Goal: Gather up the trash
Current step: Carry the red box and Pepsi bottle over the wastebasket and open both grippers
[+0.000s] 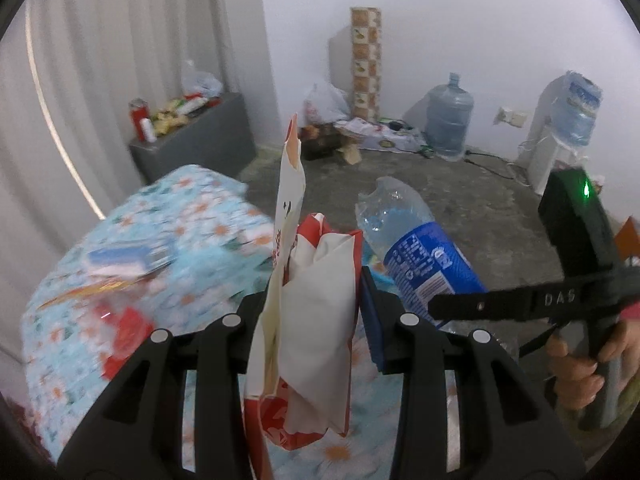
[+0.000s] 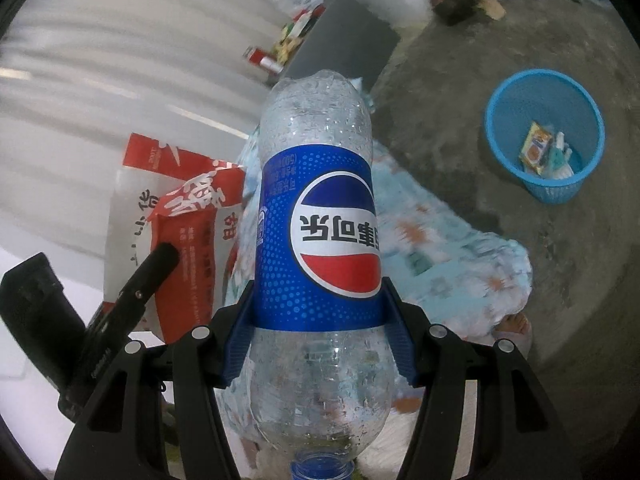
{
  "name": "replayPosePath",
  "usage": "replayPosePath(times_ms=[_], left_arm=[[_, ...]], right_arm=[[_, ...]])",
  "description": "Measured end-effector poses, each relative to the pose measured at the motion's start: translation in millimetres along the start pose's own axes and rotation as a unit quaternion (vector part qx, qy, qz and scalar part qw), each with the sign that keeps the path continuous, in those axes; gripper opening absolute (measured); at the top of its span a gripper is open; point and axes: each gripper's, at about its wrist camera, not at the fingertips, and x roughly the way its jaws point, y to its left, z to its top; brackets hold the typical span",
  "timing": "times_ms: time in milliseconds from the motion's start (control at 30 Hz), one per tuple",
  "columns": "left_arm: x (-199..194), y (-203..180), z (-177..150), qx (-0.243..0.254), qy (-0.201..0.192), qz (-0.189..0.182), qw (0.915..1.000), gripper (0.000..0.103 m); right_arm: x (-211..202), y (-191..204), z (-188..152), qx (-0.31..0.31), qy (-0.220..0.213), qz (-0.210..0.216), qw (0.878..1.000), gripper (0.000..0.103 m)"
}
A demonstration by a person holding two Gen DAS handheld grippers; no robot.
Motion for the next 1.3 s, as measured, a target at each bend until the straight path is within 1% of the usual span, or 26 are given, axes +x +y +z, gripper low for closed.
replayPosePath(times_ms=[67, 167, 233, 267, 333, 367, 433, 500, 533, 600, 667, 700, 733, 767, 800, 833, 867, 900, 933, 967, 1033, 1067, 1167, 1300], left_arm=[[16.8, -7.3, 15.8, -0.002, 0.009, -0.025, 0.9996, 0.035], [53.0, -22.1, 43.6, -0.002, 0.031, -0.065, 0.9974, 0.035], [88.7, -32.2, 64.9, -0.010, 0.061, -0.097, 0.9934, 0.036], [104.7, -37.2, 72.4, -0.013, 0.074, -0.106, 0.9915, 0.036], [139.4, -46.6, 85.1, -0.017, 0.104, -0.128, 0.9863, 0.037], [168.7, -53.8, 92.8, -0.020, 0.133, -0.138, 0.9813, 0.037], [208.9, -63.2, 98.9, -0.022, 0.169, -0.147, 0.9743, 0.037], [253.1, -76.2, 102.2, -0.008, 0.206, -0.138, 0.9688, 0.037], [268.6, -82.1, 102.7, -0.002, 0.216, -0.134, 0.9671, 0.037], [312.5, -94.5, 102.9, 0.001, 0.252, -0.131, 0.9588, 0.037], [344.8, -102.8, 105.5, -0.003, 0.274, -0.126, 0.9536, 0.038], [362.0, -107.0, 107.6, -0.004, 0.281, -0.123, 0.9518, 0.040], [378.0, -111.5, 108.8, -0.005, 0.288, -0.124, 0.9496, 0.044], [389.3, -114.3, 109.2, -0.008, 0.293, -0.127, 0.9476, 0.055], [402.2, -118.1, 109.7, -0.013, 0.298, -0.129, 0.9456, 0.061], [412.2, -121.6, 109.7, -0.017, 0.301, -0.128, 0.9449, 0.068], [421.0, -124.0, 108.9, -0.022, 0.302, -0.123, 0.9449, 0.069], [426.7, -125.2, 108.6, -0.028, 0.300, -0.119, 0.9462, 0.069], [429.2, -125.3, 109.0, -0.036, 0.296, -0.115, 0.9476, 0.069], [429.0, -125.3, 109.2, -0.044, 0.291, -0.115, 0.9488, 0.070], [425.0, -130.3, 109.9, -0.050, 0.279, -0.127, 0.9504, 0.071], [421.6, -133.2, 112.1, -0.051, 0.268, -0.140, 0.9517, 0.071], [407.5, -131.7, 116.9, -0.043, 0.250, -0.143, 0.9568, 0.072], [387.5, -134.9, 121.0, -0.050, 0.237, -0.166, 0.9559, 0.073]], right_arm=[[-9.1, -18.0, 9.0, 0.024, -0.014, 0.003, 1.000, 0.058], [-28.0, -53.6, 27.2, 0.070, -0.045, 0.003, 0.997, 0.058], [-42.2, -83.7, 39.7, 0.108, -0.071, 0.003, 0.992, 0.058], [-48.9, -98.6, 44.9, 0.127, -0.082, -0.001, 0.988, 0.058], [-59.3, -131.4, 54.3, 0.165, -0.104, -0.017, 0.981, 0.058], [-61.2, -147.5, 58.7, 0.183, -0.110, -0.022, 0.977, 0.058], [-55.9, -172.8, 67.0, 0.206, -0.107, -0.028, 0.972, 0.058], [-40.5, -192.5, 76.0, 0.226, -0.095, -0.035, 0.969, 0.058], [-27.4, -203.7, 83.4, 0.234, -0.082, -0.040, 0.968, 0.058], [-1.2, -223.4, 98.3, 0.251, -0.060, -0.047, 0.965, 0.058], [20.6, -237.7, 114.6, 0.258, -0.041, -0.052, 0.964, 0.059], [36.0, -249.3, 126.2, 0.269, -0.027, -0.057, 0.961, 0.059], [46.1, -258.6, 135.1, 0.275, -0.019, -0.066, 0.959, 0.060], [54.5, -266.5, 143.4, 0.277, -0.015, -0.074, 0.958, 0.060], [61.1, -273.1, 148.3, 0.283, -0.014, -0.083, 0.955, 0.061], [66.8, -285.1, 155.1, 0.295, -0.018, -0.102, 0.950, 0.068], [68.7, -294.9, 159.7, 0.302, -0.028, -0.122, 0.945, 0.071], [67.2, -301.4, 161.8, 0.304, -0.039, -0.148, 0.940, 0.071], [66.2, -303.3, 161.8, 0.303, -0.046, -0.163, 0.938, 0.071], [63.9, -302.6, 160.3, 0.299, -0.054, -0.168, 0.938, 0.071], [58.1, -296.1, 152.7, 0.289, -0.072, -0.148, 0.943, 0.072], [54.1, -290.7, 148.3, 0.284, -0.081, -0.147, 0.944, 0.072], [40.8, -279.2, 135.4, 0.273, -0.102, -0.160, 0.943, 0.072], [25.1, -276.4, 120.8, 0.283, -0.115, -0.141, 0.942, 0.072]])
